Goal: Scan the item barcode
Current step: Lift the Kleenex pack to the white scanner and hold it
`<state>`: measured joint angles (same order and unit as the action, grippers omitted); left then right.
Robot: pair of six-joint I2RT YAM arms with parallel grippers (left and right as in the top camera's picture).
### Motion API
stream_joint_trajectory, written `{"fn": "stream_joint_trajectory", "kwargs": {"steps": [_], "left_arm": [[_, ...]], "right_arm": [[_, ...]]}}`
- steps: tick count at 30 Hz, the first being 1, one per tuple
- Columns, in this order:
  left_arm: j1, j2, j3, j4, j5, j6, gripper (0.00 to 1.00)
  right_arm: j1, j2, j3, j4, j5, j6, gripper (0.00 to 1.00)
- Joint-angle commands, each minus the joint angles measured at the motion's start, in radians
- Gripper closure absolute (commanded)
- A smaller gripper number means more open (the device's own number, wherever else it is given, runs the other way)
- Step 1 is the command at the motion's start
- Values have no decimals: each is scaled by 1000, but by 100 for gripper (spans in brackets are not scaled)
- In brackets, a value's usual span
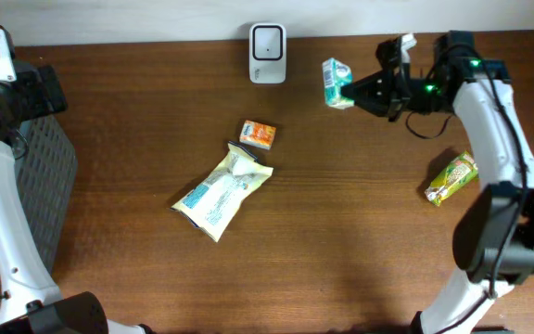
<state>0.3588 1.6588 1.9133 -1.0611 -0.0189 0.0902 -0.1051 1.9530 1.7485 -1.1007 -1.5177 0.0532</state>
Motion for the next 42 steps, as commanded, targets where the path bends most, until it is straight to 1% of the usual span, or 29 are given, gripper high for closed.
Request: {"fn": "stream_joint_trajectory", "kwargs": {"steps": [1, 7, 9, 10, 11, 12, 15, 16, 17, 20, 22, 25, 26, 30, 34, 37, 40, 42], "left_arm": [[4, -17, 6, 1, -4, 17, 1], [4, -17, 6, 1, -4, 17, 1], [4, -17, 6, 1, -4, 17, 1], [4, -17, 6, 1, -4, 16, 1], [4, -17, 6, 1, -4, 17, 1], [4, -17, 6, 1, -4, 17, 1], [4, -17, 6, 1, -4, 17, 1], [4, -17, 6, 1, -4, 17, 1], [4, -17, 6, 1, -4, 17, 1], [4, -17, 6, 1, -4, 17, 1], [4, -17, 6, 1, -4, 17, 1], [4, -17, 6, 1, -4, 17, 1], [4, -17, 6, 1, -4, 17, 1], [4, -17, 6, 1, -4, 17, 1], [4, -17, 6, 1, -4, 17, 1], [4, -17, 6, 1, -4, 17, 1], [4, -17, 6, 1, -4, 17, 1], [4, -17, 6, 1, -4, 17, 1]], "right_arm": [[-8, -85, 4, -5, -35, 9, 96], [-7, -139, 4, 7, -34, -9, 96], [8, -139, 4, 8, 77, -27, 96], [23, -139, 4, 7, 158, -26, 96], [50, -139, 4, 4, 282, -26, 96], [127, -139, 4, -4, 521, -26, 96], [207, -139, 9, -4, 705, -14, 96], [240, -138, 19, -10, 800, -10, 96], [277, -138, 39, -20, 911, 11, 96], [398, -137, 158, -56, 1351, 61, 96], [471, -122, 224, -26, 1582, 59, 96], [542, -94, 229, 103, 1814, 0, 96], [564, -67, 229, 172, 1893, -36, 96], [589, 66, 229, 452, 2028, -186, 96], [589, 212, 229, 745, 2052, -347, 96], [589, 313, 229, 938, 2053, -510, 96], [588, 399, 229, 1074, 2053, -680, 96], [588, 443, 229, 1132, 2049, -753, 96]]}}
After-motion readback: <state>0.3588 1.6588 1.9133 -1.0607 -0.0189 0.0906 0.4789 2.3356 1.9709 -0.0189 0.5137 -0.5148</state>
